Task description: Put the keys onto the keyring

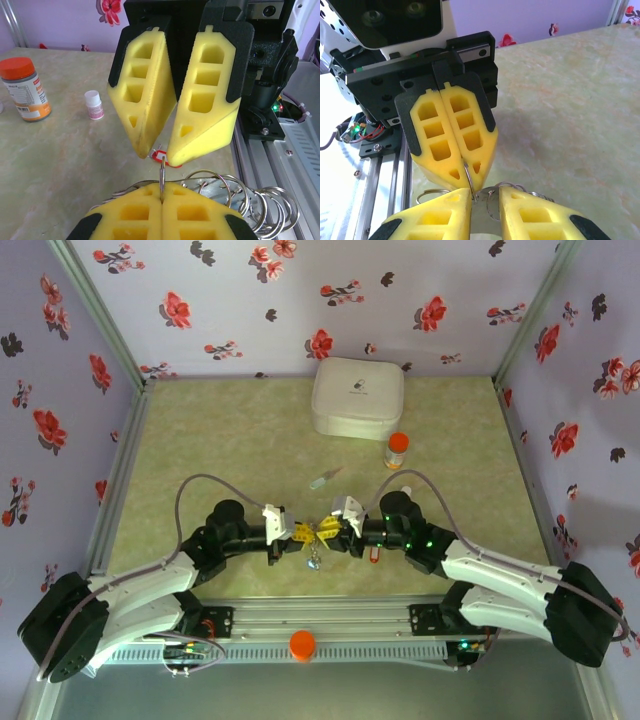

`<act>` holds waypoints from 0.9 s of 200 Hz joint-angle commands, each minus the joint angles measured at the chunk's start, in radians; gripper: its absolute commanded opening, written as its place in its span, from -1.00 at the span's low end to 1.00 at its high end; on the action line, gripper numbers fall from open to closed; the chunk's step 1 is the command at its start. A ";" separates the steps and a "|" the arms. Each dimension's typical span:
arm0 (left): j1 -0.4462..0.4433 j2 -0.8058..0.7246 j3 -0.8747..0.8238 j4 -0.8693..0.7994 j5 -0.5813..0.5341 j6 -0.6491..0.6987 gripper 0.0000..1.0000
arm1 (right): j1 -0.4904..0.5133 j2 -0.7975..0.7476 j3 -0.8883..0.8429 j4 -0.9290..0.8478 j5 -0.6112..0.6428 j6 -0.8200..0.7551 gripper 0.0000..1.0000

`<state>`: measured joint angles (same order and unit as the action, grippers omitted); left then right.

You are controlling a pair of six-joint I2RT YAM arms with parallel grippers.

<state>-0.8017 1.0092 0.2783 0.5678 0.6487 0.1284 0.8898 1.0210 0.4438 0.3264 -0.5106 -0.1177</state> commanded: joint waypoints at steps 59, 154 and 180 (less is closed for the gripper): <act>-0.005 -0.004 -0.009 0.055 0.029 -0.004 -1.00 | 0.014 0.049 0.031 0.043 -0.070 0.023 -0.67; -0.005 -0.096 0.055 -0.214 -0.064 0.092 -0.35 | 0.033 0.035 0.096 -0.118 0.001 -0.079 -1.00; -0.008 -0.138 0.107 -0.409 -0.119 0.170 -0.30 | 0.072 0.039 0.171 -0.299 0.104 -0.199 -1.00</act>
<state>-0.8017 0.9085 0.3153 0.3664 0.5880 0.1989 0.9314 1.0790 0.5316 0.1852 -0.5026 -0.1829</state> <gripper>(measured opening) 0.347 0.050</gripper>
